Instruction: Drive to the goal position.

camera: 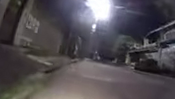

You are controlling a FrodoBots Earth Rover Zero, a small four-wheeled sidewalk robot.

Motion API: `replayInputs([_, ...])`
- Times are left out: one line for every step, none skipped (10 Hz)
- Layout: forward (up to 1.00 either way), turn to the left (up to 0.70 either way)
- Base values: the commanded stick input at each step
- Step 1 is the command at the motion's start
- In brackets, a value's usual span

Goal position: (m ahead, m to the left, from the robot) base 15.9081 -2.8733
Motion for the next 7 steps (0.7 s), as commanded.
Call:
replayInputs([0.70,0.00])
replayInputs([0.70,0.00])
replayInputs([0.70,0.00])
replayInputs([0.70,0.00])
replayInputs([0.70,0.00])
replayInputs([0.70,0.00])
replayInputs([0.70,0.00])
